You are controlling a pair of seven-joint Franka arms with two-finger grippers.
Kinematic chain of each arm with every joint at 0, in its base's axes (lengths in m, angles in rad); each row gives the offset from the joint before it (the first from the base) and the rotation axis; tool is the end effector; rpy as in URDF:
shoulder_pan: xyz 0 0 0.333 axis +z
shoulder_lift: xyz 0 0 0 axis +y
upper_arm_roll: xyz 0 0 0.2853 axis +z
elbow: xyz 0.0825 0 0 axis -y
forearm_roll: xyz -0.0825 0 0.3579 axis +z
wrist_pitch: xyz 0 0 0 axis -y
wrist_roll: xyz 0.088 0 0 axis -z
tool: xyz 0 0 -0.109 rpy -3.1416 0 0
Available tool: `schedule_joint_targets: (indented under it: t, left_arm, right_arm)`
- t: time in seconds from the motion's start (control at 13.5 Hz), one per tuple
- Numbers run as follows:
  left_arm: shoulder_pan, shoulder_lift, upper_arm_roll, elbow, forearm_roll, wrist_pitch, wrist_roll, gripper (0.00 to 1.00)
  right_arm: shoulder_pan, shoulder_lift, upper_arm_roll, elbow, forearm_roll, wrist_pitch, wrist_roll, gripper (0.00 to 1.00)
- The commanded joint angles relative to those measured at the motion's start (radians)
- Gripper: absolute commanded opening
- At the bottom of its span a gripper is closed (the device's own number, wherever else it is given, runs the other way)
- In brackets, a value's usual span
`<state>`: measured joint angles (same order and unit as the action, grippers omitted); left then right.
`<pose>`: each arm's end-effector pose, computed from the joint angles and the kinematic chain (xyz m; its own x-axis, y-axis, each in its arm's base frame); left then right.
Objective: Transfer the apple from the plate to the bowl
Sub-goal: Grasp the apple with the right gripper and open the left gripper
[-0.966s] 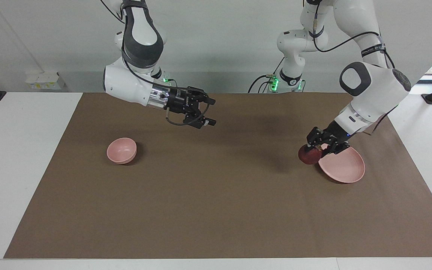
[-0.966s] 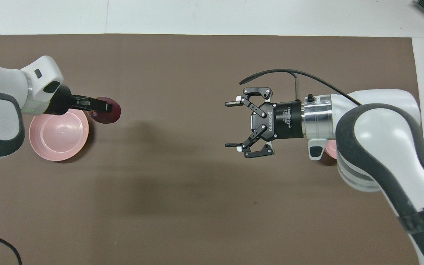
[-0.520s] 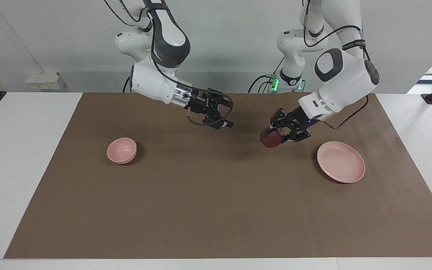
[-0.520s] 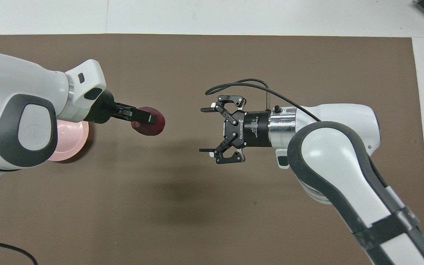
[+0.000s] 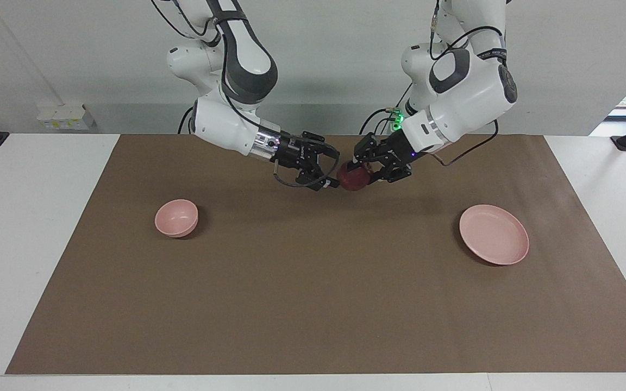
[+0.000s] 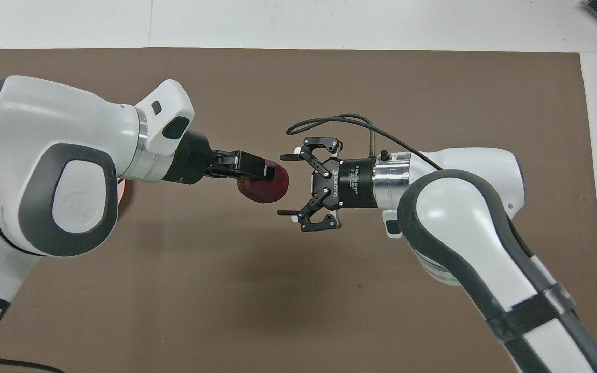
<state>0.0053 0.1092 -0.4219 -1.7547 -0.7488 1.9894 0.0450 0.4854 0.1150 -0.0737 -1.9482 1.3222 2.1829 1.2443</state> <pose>0.5201 -0.2676 0.5097 0.9851 -0.1647 0.0487 -0.1530 -0.7131 0.6841 0.5190 0.2688 0.4383 0.0021 -0.4566 -0.8897 -0.9982 0.0529 -0.0295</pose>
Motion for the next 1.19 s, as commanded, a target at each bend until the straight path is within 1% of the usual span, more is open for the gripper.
schedule_joint_targets:
  t: [0.0,0.3,0.37,0.45,0.52,0.59,0.67,0.74,0.82,0.89,0.97,1.04,1.11]
  left_arm:
    - [0.001,0.001,-0.012,0.014,-0.050,-0.009,-0.071,0.00]
    - [0.001,-0.002,-0.024,0.007,-0.084,-0.003,-0.125,0.00]
    - [0.001,-0.002,-0.026,0.006,-0.086,-0.003,-0.134,0.00]
    - [0.001,-0.003,-0.026,0.007,-0.086,-0.003,-0.138,0.00]
    - [0.001,-0.005,-0.026,0.007,-0.086,-0.001,-0.139,0.00]
    - [0.001,-0.003,-0.026,0.007,-0.086,-0.003,-0.139,0.00]
    - [0.001,-0.005,-0.026,0.007,-0.086,-0.003,-0.139,0.06]
    - [0.002,-0.005,-0.026,0.006,-0.084,-0.004,-0.140,0.19]
    - [0.002,-0.005,-0.026,0.007,-0.083,-0.004,-0.148,0.38]
    - [0.002,-0.005,-0.024,0.007,-0.078,-0.004,-0.154,0.43]
    - [0.002,-0.005,-0.024,0.007,-0.075,-0.003,-0.154,0.44]
    - [0.002,-0.005,-0.024,0.007,-0.075,-0.004,-0.155,0.53]
    - [0.002,-0.005,-0.024,0.007,-0.073,-0.003,-0.157,0.75]
  right_arm:
    - [0.004,-0.008,0.002,-0.009,0.025,0.011,-0.023,1.00]
    - [0.004,-0.008,0.002,-0.009,0.025,0.011,-0.025,1.00]
    - [0.005,-0.008,0.002,-0.009,0.025,0.018,-0.028,0.91]
    - [0.005,-0.008,0.002,-0.009,0.026,0.020,-0.034,0.20]
    - [0.005,-0.008,0.002,-0.008,0.028,0.014,-0.032,0.00]
    - [0.005,-0.008,0.002,-0.009,0.028,0.011,-0.035,0.00]
    - [0.005,-0.008,0.002,-0.008,0.028,0.012,-0.039,0.00]
    - [0.005,-0.008,0.002,-0.008,0.029,0.015,-0.039,0.00]
    - [0.005,-0.006,0.002,-0.006,0.029,0.014,-0.039,0.00]
    - [0.005,-0.005,0.002,-0.005,0.029,0.014,-0.039,0.00]
    - [0.005,-0.005,0.002,-0.005,0.029,0.015,-0.039,0.00]
    - [0.005,-0.005,0.002,-0.005,0.029,0.014,-0.040,0.00]
    - [0.004,-0.006,0.002,-0.006,0.029,0.011,-0.042,0.00]
